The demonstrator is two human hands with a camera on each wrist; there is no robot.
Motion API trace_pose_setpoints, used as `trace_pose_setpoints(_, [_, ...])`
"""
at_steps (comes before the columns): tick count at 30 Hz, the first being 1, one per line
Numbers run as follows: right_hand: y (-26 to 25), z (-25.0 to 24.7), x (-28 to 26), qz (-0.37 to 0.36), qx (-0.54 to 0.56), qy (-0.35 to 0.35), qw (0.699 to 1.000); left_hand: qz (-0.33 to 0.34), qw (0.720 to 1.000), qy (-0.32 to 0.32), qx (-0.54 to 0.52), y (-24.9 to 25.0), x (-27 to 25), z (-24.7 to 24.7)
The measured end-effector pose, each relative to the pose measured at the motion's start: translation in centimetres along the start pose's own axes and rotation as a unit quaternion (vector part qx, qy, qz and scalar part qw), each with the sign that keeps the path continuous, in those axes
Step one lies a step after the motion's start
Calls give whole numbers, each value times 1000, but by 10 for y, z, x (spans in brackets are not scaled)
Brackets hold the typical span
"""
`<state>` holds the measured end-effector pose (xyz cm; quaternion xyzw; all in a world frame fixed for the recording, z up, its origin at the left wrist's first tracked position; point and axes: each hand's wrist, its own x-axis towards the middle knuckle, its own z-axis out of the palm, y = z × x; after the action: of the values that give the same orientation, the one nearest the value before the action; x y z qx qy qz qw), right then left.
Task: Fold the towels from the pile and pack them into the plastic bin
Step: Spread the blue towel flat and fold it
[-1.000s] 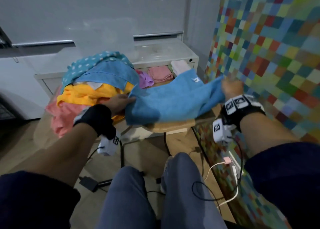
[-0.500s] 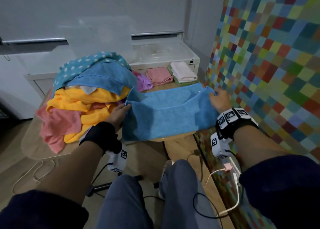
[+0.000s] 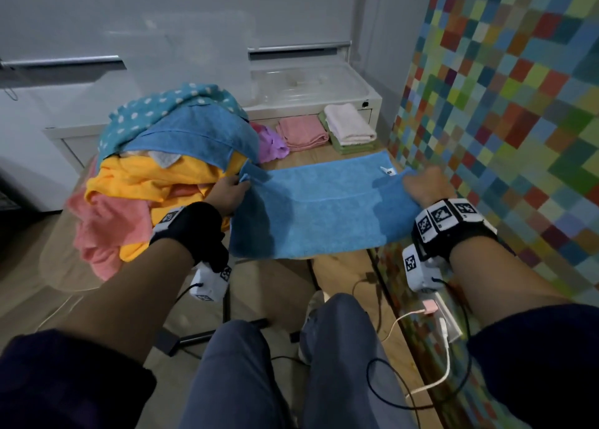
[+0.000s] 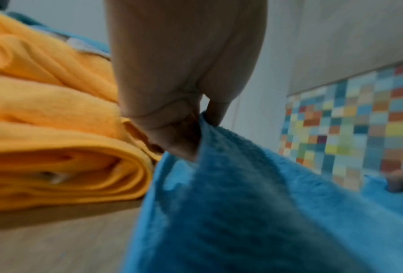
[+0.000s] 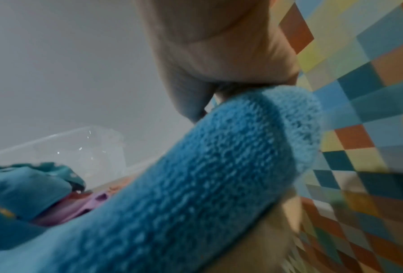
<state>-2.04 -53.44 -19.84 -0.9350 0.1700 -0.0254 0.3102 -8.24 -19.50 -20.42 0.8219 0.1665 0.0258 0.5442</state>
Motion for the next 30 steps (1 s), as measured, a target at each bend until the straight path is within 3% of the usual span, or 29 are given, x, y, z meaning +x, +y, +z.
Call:
trace_pose_setpoints(3, [-20, -6, 11, -15, 63, 77, 995, -41, 995, 20, -85, 7, 14, 4])
trace_pose_setpoints(7, [-36, 3, 27, -9, 115, 103, 988, -77, 989, 41, -118, 0, 33, 6])
trace_pose_setpoints(12, [-31, 35, 53, -20, 104, 51, 993, -46, 986, 138, -80, -12, 42, 10])
trace_pose_setpoints(17, [-22, 41, 64, -37, 54, -2, 998, -21, 981, 186, -59, -17, 44, 12])
trace_pose_setpoints(23, [-15, 36, 72, -40, -45, -75, 995, 14, 978, 172, 113, -23, 41, 13])
trace_pose_setpoints(30, [-13, 20, 66, 11, -89, -103, 991, 18, 988, 125, 91, -21, 34, 10])
